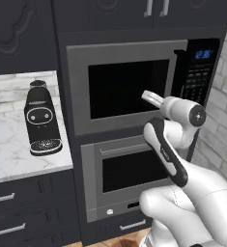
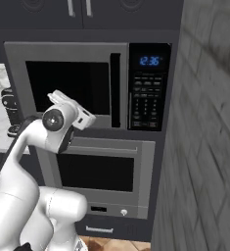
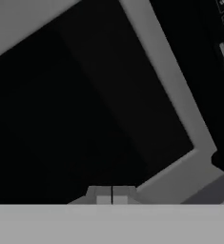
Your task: Transport the chicken drumstick from the fridge to the microwave and turn on the microwave.
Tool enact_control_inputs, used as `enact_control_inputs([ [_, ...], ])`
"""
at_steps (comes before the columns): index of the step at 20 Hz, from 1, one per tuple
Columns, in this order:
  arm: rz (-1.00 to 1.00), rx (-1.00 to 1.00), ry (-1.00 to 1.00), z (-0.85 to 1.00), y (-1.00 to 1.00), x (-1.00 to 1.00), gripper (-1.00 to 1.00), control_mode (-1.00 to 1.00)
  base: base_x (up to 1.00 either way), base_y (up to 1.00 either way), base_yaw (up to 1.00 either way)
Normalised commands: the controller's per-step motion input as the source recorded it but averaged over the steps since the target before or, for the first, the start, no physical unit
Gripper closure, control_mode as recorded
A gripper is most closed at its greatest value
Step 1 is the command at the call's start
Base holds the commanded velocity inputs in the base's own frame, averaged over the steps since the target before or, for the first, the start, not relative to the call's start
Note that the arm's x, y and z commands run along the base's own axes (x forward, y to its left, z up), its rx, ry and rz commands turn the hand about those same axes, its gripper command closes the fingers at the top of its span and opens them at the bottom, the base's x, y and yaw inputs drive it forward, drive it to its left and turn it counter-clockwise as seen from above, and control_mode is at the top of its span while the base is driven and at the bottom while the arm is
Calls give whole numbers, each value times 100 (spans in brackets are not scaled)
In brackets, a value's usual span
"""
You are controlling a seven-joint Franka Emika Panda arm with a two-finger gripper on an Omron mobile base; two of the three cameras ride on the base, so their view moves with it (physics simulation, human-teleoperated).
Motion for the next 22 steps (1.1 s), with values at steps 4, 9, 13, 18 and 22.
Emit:
enact_control_inputs([
  [4,0,18,0,0,-10,0,100,-100,0,0,0],
  [9,-1,19,0,0,-14,-3,100,-100,0,0,0],
  [13,-1,17,0,0,-16,-2,100,-100,0,0,0],
  [18,0,16,0,0,-15,-9,100,-100,0,0,0],
  [22,0,14,0,0,-21,-5,100,-100,0,0,0],
])
